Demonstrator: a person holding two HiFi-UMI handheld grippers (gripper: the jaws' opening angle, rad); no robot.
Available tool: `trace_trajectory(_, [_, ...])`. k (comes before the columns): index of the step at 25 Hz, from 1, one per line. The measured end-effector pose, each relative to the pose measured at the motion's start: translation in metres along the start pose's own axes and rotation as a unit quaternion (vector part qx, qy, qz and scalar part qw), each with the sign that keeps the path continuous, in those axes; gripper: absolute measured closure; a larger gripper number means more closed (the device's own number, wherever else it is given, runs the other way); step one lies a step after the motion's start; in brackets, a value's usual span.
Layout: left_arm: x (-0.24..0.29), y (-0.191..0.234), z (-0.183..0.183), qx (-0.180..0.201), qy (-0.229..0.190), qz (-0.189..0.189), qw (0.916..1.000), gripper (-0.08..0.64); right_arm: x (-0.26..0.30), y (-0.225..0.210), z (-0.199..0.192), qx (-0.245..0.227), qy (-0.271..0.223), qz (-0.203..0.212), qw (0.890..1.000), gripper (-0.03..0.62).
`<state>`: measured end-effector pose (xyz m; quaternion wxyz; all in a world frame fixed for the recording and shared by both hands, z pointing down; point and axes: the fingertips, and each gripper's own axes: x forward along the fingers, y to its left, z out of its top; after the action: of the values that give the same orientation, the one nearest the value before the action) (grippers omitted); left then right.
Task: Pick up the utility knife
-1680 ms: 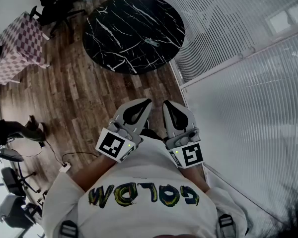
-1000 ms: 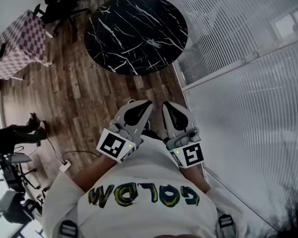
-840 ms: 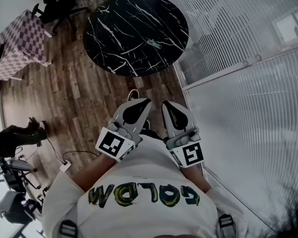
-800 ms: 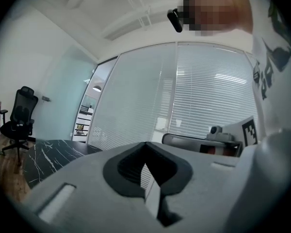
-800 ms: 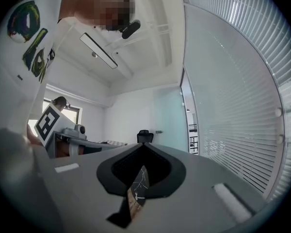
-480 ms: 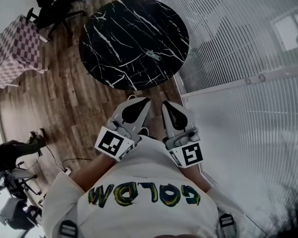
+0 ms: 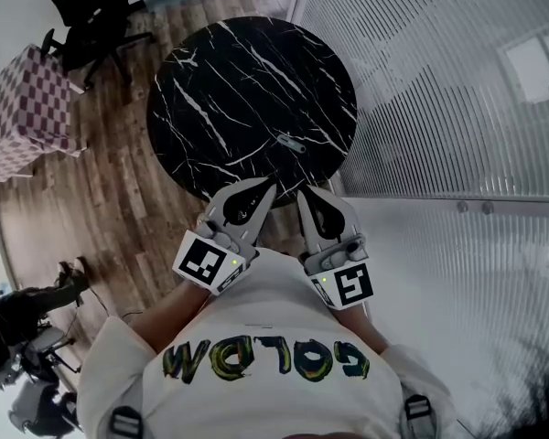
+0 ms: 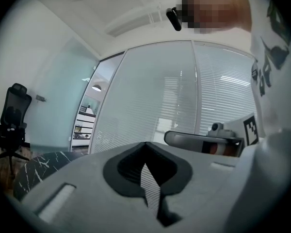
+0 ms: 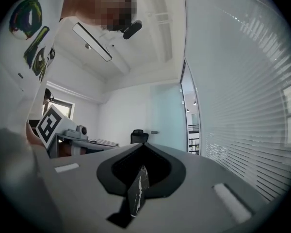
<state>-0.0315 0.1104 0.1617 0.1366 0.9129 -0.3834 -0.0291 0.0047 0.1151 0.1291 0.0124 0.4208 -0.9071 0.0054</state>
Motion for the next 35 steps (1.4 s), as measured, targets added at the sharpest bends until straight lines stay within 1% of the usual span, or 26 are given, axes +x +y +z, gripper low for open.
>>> trace_trajectory(4, [0.019,0.019,0.009,0.0,0.002,-0.013,0.9999,0.557,0.023,-0.02,-0.001,0.001,0.005,-0.019,1.0,0.589])
trace_trajectory(9, [0.044,0.034,0.004,-0.004,0.014,-0.014,0.9998,0.557,0.037,-0.042,-0.009,0.003,0.017,-0.017,1.0,0.59])
trace_trajectory(13, [0.061,0.042,-0.001,-0.015,0.024,-0.006,0.9996,0.557,0.044,-0.066,-0.02,0.0,0.05,-0.014,0.999,0.589])
trace_trajectory(15, [0.068,0.046,-0.004,-0.014,0.03,-0.003,0.9994,0.557,0.049,-0.077,-0.027,-0.004,0.066,-0.01,0.998,0.589])
trace_trajectory(19, [0.087,0.06,-0.021,-0.017,0.054,0.004,0.9984,0.557,0.058,-0.094,-0.052,0.016,0.104,0.004,0.994,0.589])
trace_trajectory(23, [0.109,0.074,-0.044,-0.01,0.064,0.003,0.9979,0.557,0.069,-0.11,-0.09,-0.011,0.145,0.03,0.989,0.589])
trace_trajectory(24, [0.114,0.077,-0.051,-0.01,0.068,0.001,0.9976,0.558,0.071,-0.114,-0.101,-0.019,0.156,0.035,0.987,0.589])
trace_trajectory(26, [0.12,0.085,-0.068,-0.014,0.08,0.0,0.9967,0.557,0.074,-0.119,-0.126,-0.032,0.194,0.045,0.979,0.589])
trace_trajectory(29, [0.128,0.097,-0.089,-0.029,0.097,0.004,0.9949,0.557,0.08,-0.124,-0.161,-0.033,0.245,0.059,0.967,0.581])
trace_trajectory(35, [0.143,0.116,-0.12,-0.043,0.105,0.006,0.9935,0.557,0.088,-0.128,-0.215,-0.054,0.298,0.094,0.948,0.555])
